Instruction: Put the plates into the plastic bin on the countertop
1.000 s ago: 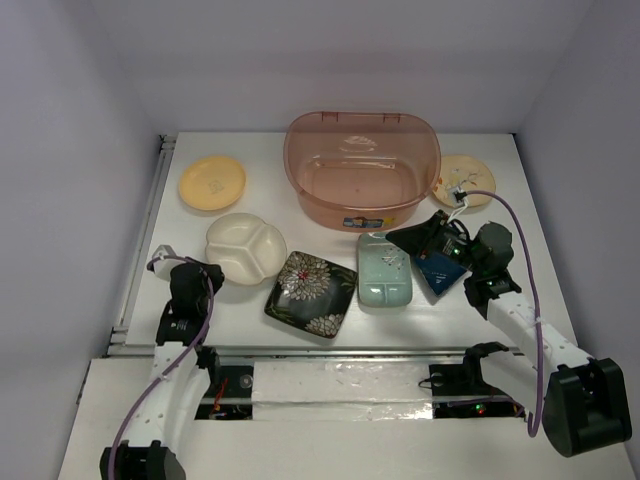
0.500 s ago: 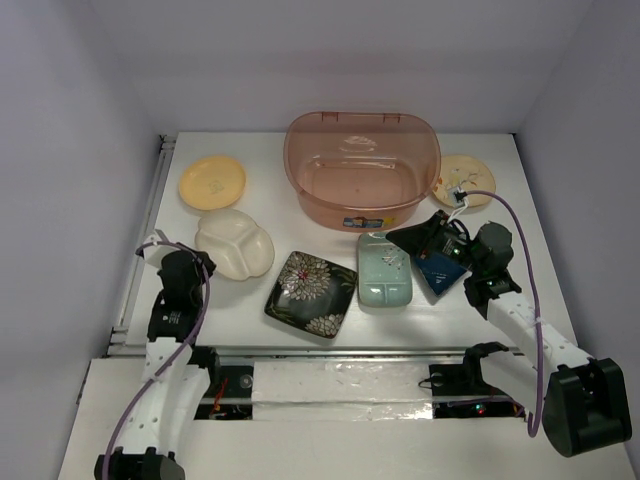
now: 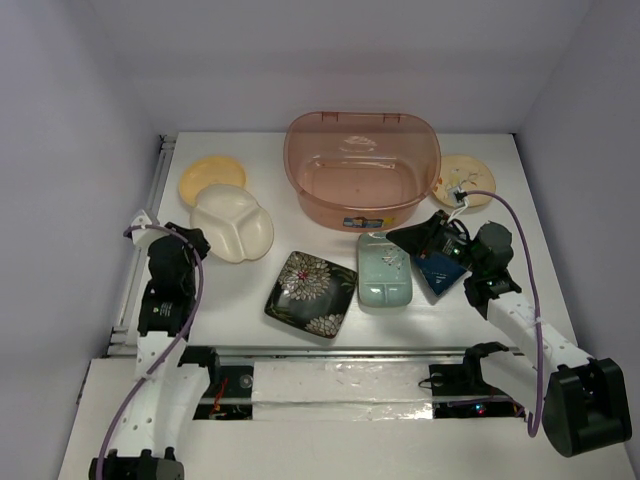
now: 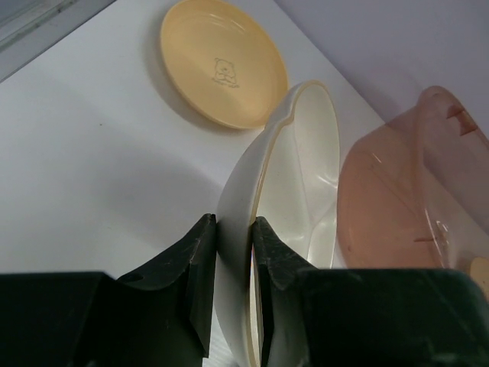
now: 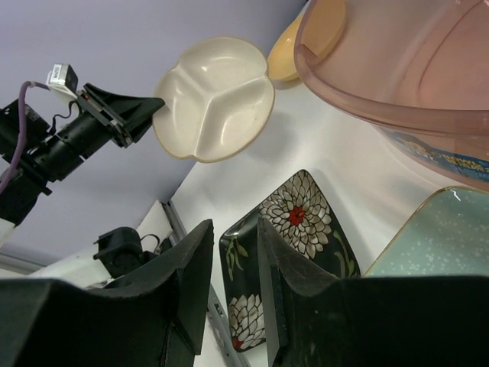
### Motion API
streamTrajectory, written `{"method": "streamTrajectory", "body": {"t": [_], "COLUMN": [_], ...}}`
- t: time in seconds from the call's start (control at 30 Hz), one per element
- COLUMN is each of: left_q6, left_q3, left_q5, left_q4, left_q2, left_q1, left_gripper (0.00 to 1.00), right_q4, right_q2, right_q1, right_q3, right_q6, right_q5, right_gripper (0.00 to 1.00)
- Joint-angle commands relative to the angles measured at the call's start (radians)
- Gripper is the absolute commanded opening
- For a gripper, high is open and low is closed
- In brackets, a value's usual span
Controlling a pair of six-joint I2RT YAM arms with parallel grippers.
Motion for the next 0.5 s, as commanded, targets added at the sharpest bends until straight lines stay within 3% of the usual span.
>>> {"method": "streamTrajectory", "body": {"t": [0.0,0.2,0.47], "left_q6": [-0.093,-0.131,-0.251], "left_q3": [0.145,0.243,0.358], "left_q5": [0.070,0.162,0.343], "left_q4": [0.316,0.382,0.548], "left_q2": [-0.021,0.059,0.278], "left_q1": [-0.003,-0.003,-0.003], "left_gripper": [0.00,0.00,0.00], "right_q4": [0.024,0.026,0.023], "right_q2": [-0.008,-0.007,-0.010], "right_q1": [0.011,0.011,0.011], "right_q3": [0.017,0.016,0.017], "right_q6": [-0.022,-0.021,-0.024], "right_q5": [0.015,0.013,0.018], "right_gripper": [0.35,0.35,0.35]}}
